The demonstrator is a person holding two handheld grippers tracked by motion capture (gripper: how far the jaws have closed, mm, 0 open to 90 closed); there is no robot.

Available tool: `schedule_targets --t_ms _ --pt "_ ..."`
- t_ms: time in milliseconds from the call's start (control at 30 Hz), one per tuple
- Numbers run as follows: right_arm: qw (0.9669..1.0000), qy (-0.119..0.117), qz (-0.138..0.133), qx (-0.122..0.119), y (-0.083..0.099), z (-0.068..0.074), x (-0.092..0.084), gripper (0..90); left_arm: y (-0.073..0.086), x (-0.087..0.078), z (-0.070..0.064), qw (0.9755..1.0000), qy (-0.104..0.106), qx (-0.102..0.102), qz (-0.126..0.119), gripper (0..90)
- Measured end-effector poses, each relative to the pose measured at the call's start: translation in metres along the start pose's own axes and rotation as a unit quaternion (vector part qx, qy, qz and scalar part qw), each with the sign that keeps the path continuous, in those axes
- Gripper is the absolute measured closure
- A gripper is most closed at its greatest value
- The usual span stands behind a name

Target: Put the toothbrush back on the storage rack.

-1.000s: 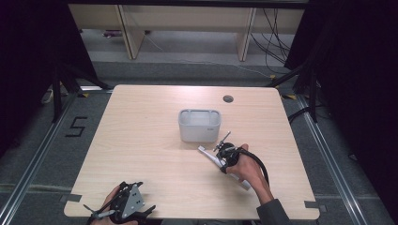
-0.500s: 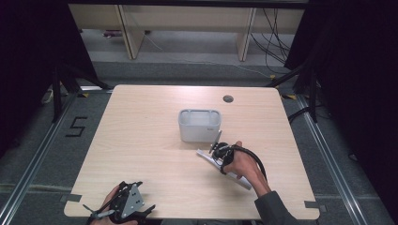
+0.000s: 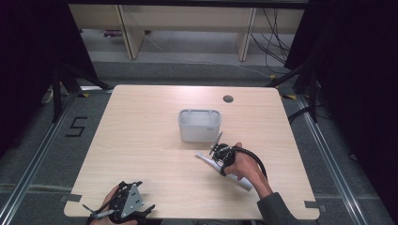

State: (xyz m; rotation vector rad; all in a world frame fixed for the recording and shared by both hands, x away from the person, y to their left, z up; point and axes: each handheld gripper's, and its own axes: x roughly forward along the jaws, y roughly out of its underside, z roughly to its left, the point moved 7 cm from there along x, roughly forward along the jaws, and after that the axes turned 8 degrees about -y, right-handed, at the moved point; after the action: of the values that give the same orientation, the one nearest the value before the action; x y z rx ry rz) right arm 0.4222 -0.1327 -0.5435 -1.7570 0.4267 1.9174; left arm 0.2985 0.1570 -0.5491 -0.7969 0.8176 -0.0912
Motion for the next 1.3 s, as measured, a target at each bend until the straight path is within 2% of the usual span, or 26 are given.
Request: schedule_targets --t_ms 133,200,233,333,400,433,467,500,567,633,667,700,733,800,867,933,967,1000,1033,1067,1100,1133,1167,1200,1267,1300 --pt "0.9999 -0.008 -0.008 -0.001 0.003 0.002 -0.001 67.1 0.0 0.0 0.0 1.0 0.003 0.001 0.0 15.0" --pt "0.9998 -0.012 -0.018 -0.001 0.004 0.003 -0.004 67.2 0.0 0.001 0.001 1.0 -0.007 -0.003 -0.002 15.0" --pt "0.9996 -0.012 -0.026 -0.003 0.004 0.003 -0.005 67.1 0.001 -0.001 0.0 1.0 0.001 -0.002 0.001 15.0" --pt "0.9986 -0.009 -0.053 0.002 0.007 0.002 -0.013 67.2 0.001 -0.001 0.001 1.0 -0.001 -0.001 0.001 15.0" --pt "0.9982 -0.01 -0.059 -0.005 0.007 0.001 -0.015 67.2 0.001 0.0 0.001 1.0 -0.001 -0.002 0.002 15.0" --pt "0.997 -0.01 -0.077 0.003 0.008 0.002 -0.022 67.2 0.001 0.0 0.0 1.0 -0.001 0.0 0.001 15.0" --pt "0.997 -0.01 -0.077 0.003 0.008 0.002 -0.022 67.2 0.001 0.0 0.0 1.0 -0.001 0.0 0.001 15.0" --pt "0.9956 -0.007 -0.093 -0.001 0.008 0.002 -0.027 67.2 0.0 -0.001 0.0 1.0 0.004 0.003 0.003 15.0" --pt "0.9937 -0.009 -0.111 -0.01 0.006 0.004 -0.031 67.2 0.001 0.0 0.001 1.0 -0.002 0.002 0.002 15.0" --pt "0.9918 -0.006 -0.127 -0.009 0.005 0.005 -0.035 67.2 0.001 0.0 0.001 1.0 -0.001 0.001 0.002 15.0" --pt "0.9916 -0.005 -0.129 -0.01 0.005 0.004 -0.036 67.2 0.0 0.002 0.001 0.9999 -0.01 -0.007 -0.003 15.0" --pt "0.9909 -0.003 -0.133 -0.018 0.004 0.004 -0.039 67.2 0.001 0.001 0.001 0.9999 -0.008 -0.006 -0.002 15.0" --pt "0.9904 -0.001 -0.137 -0.011 0.004 0.004 -0.04 67.2 0.0 0.001 0.0 0.9999 -0.003 -0.012 -0.005 15.0" --pt "0.9885 -0.002 -0.15 -0.019 0.003 0.005 -0.044 67.2 0.0 0.001 0.0 1.0 -0.005 -0.008 -0.003 15.0" --pt "0.9865 -0.005 -0.164 -0.006 0.003 0.008 -0.047 67.2 0.001 0.001 0.001 1.0 -0.008 -0.003 0.0 15.0" --pt "0.9856 -0.008 -0.169 -0.009 0.002 0.008 -0.048 67.2 0.001 0.001 0.001 1.0 -0.009 -0.003 0.0 15.0" --pt "0.9841 -0.008 -0.177 -0.009 0.002 0.008 -0.05 67.2 0.001 0.001 0.001 1.0 -0.006 -0.003 0.0 15.0" --pt "0.9803 -0.007 -0.197 -0.009 0.0 0.007 -0.056 67.2 0.001 0.001 0.001 0.9999 -0.009 -0.007 -0.002 15.0" --pt "0.979 -0.014 -0.203 -0.001 0.0 0.008 -0.058 67.2 0.001 0.001 0.001 0.9999 -0.009 -0.006 -0.001 15.0" --pt "0.9756 -0.012 -0.219 -0.003 0.0 0.007 -0.063 67.2 0.001 0.001 0.001 1.0 -0.007 -0.003 0.001 15.0" --pt "0.9756 -0.012 -0.219 -0.003 0.0 0.007 -0.063 67.2 0.001 0.001 0.001 1.0 -0.007 -0.003 0.001 15.0" --pt "0.9721 -0.003 -0.234 0.011 -0.001 0.006 -0.068 67.2 0.001 0.001 0.001 1.0 -0.007 -0.002 0.0 15.0" --pt "0.9686 0.001 -0.248 0.012 -0.002 0.005 -0.072 67.2 0.001 0.0 0.001 1.0 -0.007 -0.002 0.001 15.0" --pt "0.9671 -0.008 -0.254 0.001 -0.002 0.006 -0.076 67.2 0.001 0.0 0.001 1.0 -0.01 -0.003 0.0 15.0" --pt "0.958 0.011 -0.286 0.012 -0.004 0.002 -0.082 67.2 0.001 -0.001 0.001 1.0 -0.004 -0.001 0.003 15.0" --pt "0.9536 0.006 -0.301 -0.016 -0.006 0.0 -0.087 67.2 0.001 0.0 0.001 1.0 -0.007 -0.001 0.002 15.0"
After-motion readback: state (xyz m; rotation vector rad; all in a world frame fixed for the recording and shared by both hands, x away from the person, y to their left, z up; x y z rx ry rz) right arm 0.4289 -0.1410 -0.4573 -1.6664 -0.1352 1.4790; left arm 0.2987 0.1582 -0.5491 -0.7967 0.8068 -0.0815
